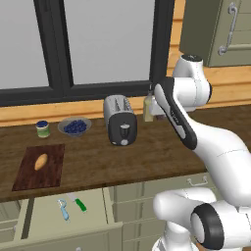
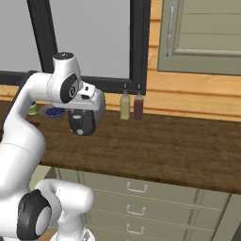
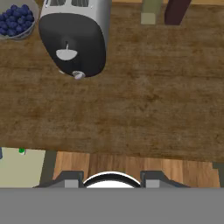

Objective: Place the appropriate cutting tool for cutting the potato skin on the cutting board.

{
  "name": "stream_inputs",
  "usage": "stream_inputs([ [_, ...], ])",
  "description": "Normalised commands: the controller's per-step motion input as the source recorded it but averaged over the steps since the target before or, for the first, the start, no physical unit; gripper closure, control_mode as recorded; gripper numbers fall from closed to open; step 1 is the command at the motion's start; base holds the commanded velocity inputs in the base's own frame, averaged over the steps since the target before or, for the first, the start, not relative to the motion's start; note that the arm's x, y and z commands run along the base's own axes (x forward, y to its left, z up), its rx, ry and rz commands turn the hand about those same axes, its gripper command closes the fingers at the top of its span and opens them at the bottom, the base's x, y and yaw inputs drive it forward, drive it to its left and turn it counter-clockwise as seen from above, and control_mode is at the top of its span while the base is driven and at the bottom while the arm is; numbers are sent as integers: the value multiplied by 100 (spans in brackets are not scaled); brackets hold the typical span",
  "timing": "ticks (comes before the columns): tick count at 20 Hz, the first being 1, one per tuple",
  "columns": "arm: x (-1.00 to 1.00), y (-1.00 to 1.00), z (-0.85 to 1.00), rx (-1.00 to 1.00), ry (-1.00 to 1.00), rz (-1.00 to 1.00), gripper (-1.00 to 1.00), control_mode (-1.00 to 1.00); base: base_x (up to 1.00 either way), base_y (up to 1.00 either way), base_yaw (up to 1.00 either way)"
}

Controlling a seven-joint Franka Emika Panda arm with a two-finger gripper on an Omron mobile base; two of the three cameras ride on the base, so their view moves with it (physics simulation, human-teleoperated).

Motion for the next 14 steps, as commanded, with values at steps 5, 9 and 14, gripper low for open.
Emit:
stream_inputs([
  [5, -33, 21, 0, 0, -5, 1, -100, -100, 0, 0, 0],
  [9, -15, 90, -16, -2, 0, 2, -100, -100, 0, 0, 0],
  [14, -17, 100, -39, -12, 0, 0, -100, -100, 0, 0, 0],
])
